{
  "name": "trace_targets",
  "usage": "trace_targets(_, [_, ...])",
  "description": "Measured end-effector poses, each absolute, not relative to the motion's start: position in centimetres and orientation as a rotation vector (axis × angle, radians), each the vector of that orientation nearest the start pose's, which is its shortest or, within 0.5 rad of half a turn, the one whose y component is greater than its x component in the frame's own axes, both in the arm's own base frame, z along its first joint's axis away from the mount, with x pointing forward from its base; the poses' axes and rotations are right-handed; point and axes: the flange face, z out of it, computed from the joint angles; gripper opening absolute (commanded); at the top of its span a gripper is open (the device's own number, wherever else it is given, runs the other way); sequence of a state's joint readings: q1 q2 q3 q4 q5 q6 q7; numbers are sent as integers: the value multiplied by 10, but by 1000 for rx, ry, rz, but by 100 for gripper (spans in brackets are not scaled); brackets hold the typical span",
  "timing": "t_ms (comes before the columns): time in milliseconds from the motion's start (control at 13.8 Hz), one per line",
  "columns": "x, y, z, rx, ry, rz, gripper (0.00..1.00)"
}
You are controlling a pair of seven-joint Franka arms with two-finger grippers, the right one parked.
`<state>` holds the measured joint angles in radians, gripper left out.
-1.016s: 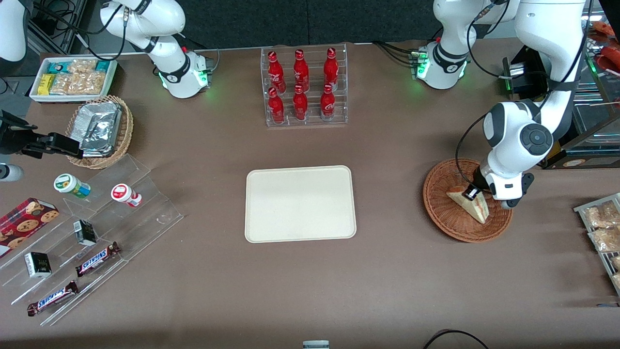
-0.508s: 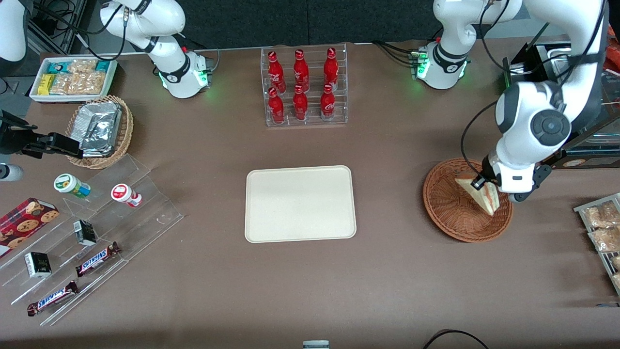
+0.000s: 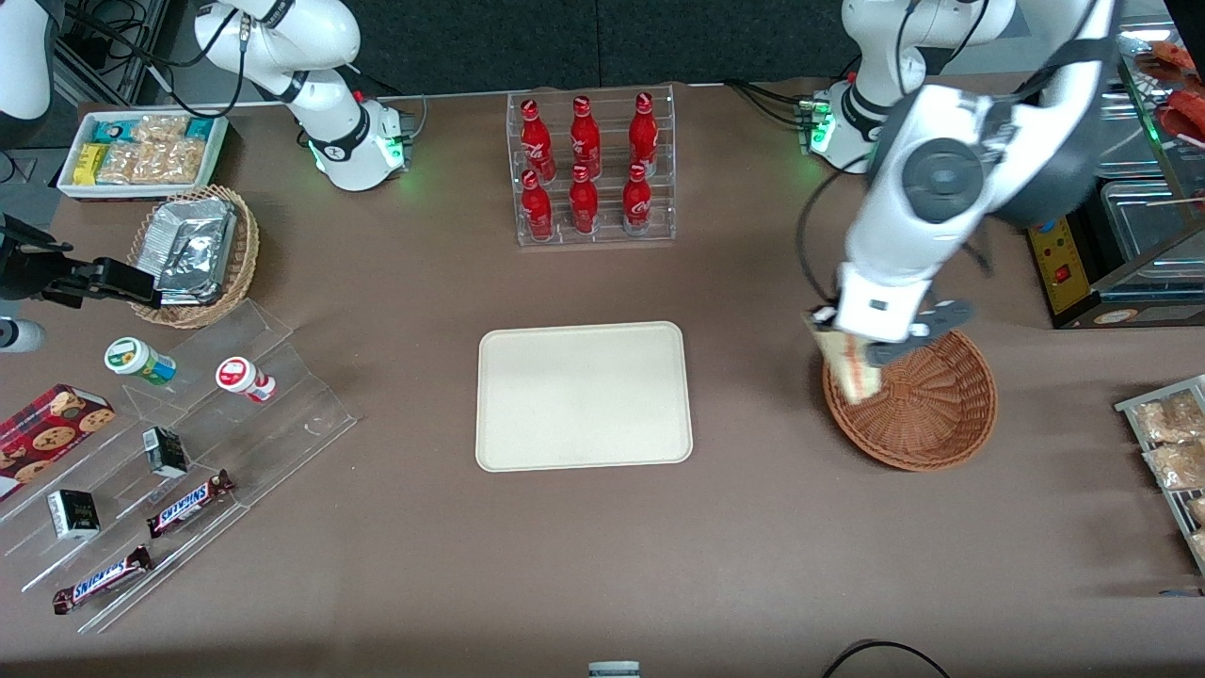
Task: Place sandwich from basket to tray
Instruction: 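Lift the sandwich and carry it with the left gripper to the tray, then lower the sandwich onto the tray and open the left gripper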
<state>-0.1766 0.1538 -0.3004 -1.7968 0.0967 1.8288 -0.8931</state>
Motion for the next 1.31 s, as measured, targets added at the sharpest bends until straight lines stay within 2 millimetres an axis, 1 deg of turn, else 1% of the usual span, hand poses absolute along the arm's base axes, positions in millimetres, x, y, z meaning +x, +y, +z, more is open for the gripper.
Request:
trace_targets(218, [526, -333, 431, -3023, -407, 119, 0])
trace_targets(363, [524, -385, 408, -3079, -300, 104, 0])
trace_targets(508, [522, -424, 380, -3128, -232, 89, 0])
trace_targets(653, [515, -459, 352, -3142, -203, 45, 0])
trace_targets(798, [509, -485, 327, -3119, -213, -14, 0])
trace_targets(944, [508, -504, 308, -3121, -201, -28, 0])
trace_targets(1161, [511, -517, 284, -3128, -176, -46, 0])
trace_targets(1306, [511, -524, 272, -3134, -179, -87, 0])
